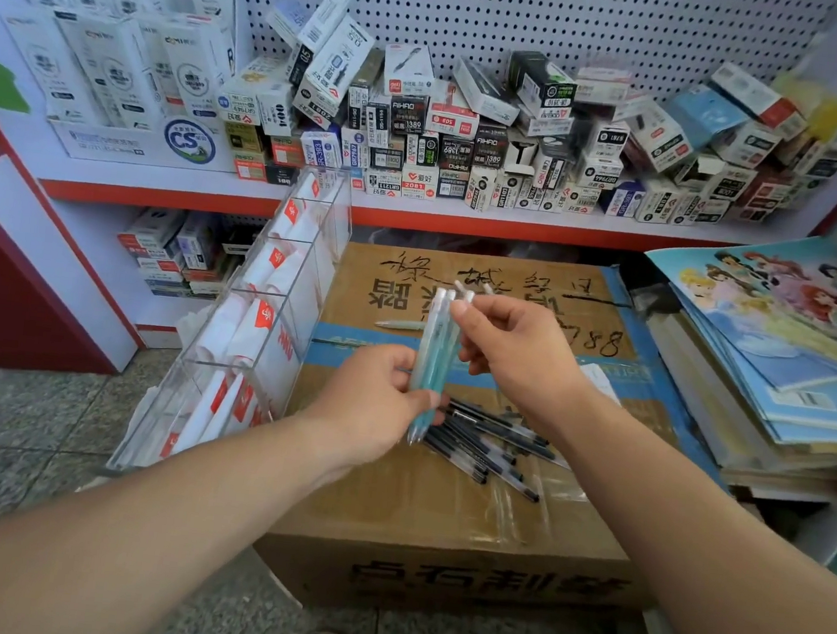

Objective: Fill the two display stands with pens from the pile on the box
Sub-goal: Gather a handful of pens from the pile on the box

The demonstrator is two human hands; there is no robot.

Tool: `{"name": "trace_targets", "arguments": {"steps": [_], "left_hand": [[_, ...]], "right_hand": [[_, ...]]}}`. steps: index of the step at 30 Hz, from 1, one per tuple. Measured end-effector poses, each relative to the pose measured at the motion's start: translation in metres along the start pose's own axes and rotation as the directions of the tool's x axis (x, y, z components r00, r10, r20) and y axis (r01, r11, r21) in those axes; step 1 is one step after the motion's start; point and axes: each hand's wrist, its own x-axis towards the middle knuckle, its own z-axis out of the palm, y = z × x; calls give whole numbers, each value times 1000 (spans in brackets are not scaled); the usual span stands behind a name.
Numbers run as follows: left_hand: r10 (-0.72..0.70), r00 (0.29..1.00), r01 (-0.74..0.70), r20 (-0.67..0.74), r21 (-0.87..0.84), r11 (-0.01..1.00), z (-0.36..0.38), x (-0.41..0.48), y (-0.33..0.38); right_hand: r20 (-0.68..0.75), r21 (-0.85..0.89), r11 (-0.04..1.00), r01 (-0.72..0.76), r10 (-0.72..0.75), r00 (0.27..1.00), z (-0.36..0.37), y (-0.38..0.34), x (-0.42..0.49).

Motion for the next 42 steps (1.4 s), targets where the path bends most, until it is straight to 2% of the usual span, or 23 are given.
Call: {"name": "trace_targets", "arguments": {"steps": [4, 5, 6, 8, 10, 13, 17, 23, 25, 28, 31, 36, 39, 42], "left_hand": [[-94, 995, 90, -26, -125, 988, -3, 4, -3], [-112, 993, 104, -42, -158, 982, -4, 5, -4], [-123, 990, 110, -61, -182, 977, -5, 5, -4], [-127, 986, 102, -108, -214, 972, -6, 7, -3], [-122, 982, 86, -145, -232, 969, -7, 7, -3], [-120, 979, 80, -166, -227, 971, -6, 7, -2], [-120, 980, 87, -159, -198, 976, -5, 6, -3], [-106, 980, 74, -166, -185, 980, -8, 5, -1], [-103, 979, 69, -177, -188, 980, -8, 5, 0], [-88, 978, 55, -191, -173, 983, -8, 6, 2], [-76, 978, 47, -196, -152, 987, -7, 6, 3], [-56, 985, 29, -166, -162, 986, -1, 3, 7], [-13, 991, 0, -130, -99, 995, 5, 1, 11], [14, 996, -18, -83, -46, 999, 10, 1, 12]], "right_hand": [[13, 12, 1000, -21, 20, 1000, 4, 6, 7], [-34, -93, 996, 5, -8, 999, 3, 11, 12], [-76, -272, 962, 35, -58, 995, 0, 16, 17], [-81, -630, 775, 48, -127, 989, -8, 28, 27], [-58, -790, 613, 13, -95, 994, -13, 39, 35], [-44, -875, 484, -12, -55, 997, -12, 43, 42], [-22, -891, 453, -16, -8, 1000, -6, 39, 47], [78, -845, 532, 59, 13, 997, -4, 40, 37], [61, -753, 655, 63, -25, 998, -7, 36, 28], [-6, -520, 853, 37, -48, 999, -11, 26, 9], [-72, -274, 962, 13, -34, 997, -19, 11, -6], [-191, 14, 999, 39, -36, 981, -31, -3, -16], [-202, 80, 996, 47, -30, 979, -34, -6, -20], [-200, 63, 996, 55, -41, 979, -33, -9, -21]]}}
